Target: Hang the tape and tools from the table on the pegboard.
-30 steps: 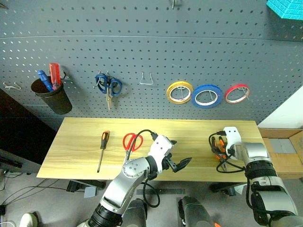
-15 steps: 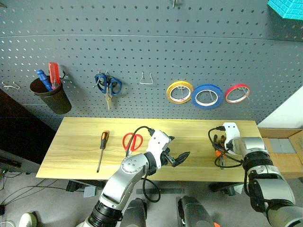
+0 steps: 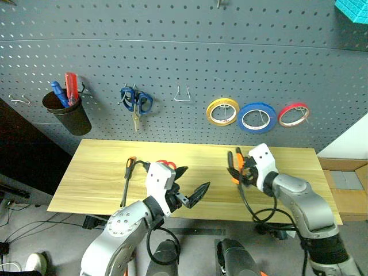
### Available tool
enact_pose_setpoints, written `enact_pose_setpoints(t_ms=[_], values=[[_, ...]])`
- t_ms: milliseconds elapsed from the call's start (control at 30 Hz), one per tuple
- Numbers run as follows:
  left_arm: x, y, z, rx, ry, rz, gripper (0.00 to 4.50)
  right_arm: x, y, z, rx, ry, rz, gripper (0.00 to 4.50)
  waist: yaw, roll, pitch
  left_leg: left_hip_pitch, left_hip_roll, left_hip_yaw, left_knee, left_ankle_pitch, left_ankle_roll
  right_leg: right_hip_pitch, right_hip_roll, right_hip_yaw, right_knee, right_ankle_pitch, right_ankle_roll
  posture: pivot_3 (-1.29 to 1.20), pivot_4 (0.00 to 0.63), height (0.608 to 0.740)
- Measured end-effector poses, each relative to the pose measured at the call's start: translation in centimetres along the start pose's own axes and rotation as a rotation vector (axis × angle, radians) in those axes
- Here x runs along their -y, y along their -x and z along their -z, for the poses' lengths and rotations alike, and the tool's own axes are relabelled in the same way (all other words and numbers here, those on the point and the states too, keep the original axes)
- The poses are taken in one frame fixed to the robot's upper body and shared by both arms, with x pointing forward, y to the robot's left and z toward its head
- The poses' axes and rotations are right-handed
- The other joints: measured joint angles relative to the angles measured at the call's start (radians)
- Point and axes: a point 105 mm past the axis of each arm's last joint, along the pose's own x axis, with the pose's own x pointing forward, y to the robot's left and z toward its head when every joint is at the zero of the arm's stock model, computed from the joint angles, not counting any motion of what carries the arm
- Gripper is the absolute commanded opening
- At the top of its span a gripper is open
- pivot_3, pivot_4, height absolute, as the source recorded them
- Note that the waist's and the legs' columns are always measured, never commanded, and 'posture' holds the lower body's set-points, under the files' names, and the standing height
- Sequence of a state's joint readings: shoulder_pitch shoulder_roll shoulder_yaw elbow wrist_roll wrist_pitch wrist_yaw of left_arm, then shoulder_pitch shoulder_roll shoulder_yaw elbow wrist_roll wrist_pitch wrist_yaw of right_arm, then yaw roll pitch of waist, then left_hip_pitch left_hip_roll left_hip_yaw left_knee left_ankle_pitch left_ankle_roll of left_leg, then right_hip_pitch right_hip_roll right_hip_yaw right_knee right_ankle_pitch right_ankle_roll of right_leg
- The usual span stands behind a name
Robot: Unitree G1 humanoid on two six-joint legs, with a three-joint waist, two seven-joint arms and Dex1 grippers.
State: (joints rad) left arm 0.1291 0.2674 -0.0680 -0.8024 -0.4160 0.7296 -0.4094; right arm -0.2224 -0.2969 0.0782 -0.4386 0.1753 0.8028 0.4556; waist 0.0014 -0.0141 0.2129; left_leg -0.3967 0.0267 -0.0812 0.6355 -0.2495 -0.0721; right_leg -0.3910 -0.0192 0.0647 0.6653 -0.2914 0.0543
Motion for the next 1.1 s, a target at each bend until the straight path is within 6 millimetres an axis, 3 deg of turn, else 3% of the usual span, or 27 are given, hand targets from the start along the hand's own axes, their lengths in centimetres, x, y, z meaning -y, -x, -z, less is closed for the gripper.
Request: enact_pose_setpoints(t_ms=[133, 333, 533, 800, 967, 1100], values=[[-1.1, 1.1, -2.3, 0.08, -0.043, -0.139, 4.5, -1.9, -1.5, -5.5, 0.196, -0.047, -0.026, 2.89, 0.022, -0.001, -0.011, 0.0, -0.001, -0.001, 0.0, 0.003, -0.005, 0.001, 0.0, -0.001, 0.0, 0.001, 0.001, 0.25, 0.093, 0.74], [-3.6, 1.7, -4.6, 0.165, -0.087, -0.312, 4.5, -2.0, -3.7, -15.4, 0.493, 0.041, -0.025, 2.89, 0.056, -0.005, -0.032, 0.001, -0.001, -0.001, 0.0, 0.005, -0.009, 0.001, 0.0, -0.003, 0.0, 0.003, -0.001, 0.3, 0.074, 0.74], [-6.1, 0.8, -5.2, 0.183, -0.14, -0.37, 4.5, -1.9, -6.7, -20.6, 0.65, 0.108, 0.021, 2.89, 0.083, -0.008, -0.049, 0.003, -0.001, 0.0, -0.005, 0.007, -0.012, 0.0, 0.001, -0.003, 0.001, 0.003, -0.003, 0.32, 0.07, 0.74], [-9.1, -2.5, -7.8, 0.259, -0.22, -0.375, 4.5, -1.5, -7.3, -25.5, 0.825, 0.151, 0.104, 2.89, 0.122, -0.009, -0.05, -0.001, -0.001, 0.0, -0.006, 0.007, -0.012, -0.004, 0.001, -0.002, 0.001, 0.004, -0.003, 0.33, 0.09, 0.74], [-9.7, -4.8, -8.2, 0.254, -0.237, -0.327, 4.5, -0.9, -7.9, -25.3, 0.838, 0.18, 0.155, 2.89, 0.134, -0.009, -0.05, -0.004, -0.001, 0.002, -0.006, 0.007, -0.012, -0.01, 0.001, -0.002, 0.004, 0.004, -0.004, 0.32, 0.105, 0.74], [-9.1, -5.4, -8.8, 0.279, -0.245, -0.298, 4.5, -0.7, -8.6, -24.3, 0.808, 0.231, 0.181, 2.89, 0.134, -0.009, -0.05, -0.005, -0.001, 0.004, -0.005, 0.007, -0.012, -0.016, 0.001, 0.001, 0.012, 0.003, -0.005, 0.32, 0.115, 0.74]])
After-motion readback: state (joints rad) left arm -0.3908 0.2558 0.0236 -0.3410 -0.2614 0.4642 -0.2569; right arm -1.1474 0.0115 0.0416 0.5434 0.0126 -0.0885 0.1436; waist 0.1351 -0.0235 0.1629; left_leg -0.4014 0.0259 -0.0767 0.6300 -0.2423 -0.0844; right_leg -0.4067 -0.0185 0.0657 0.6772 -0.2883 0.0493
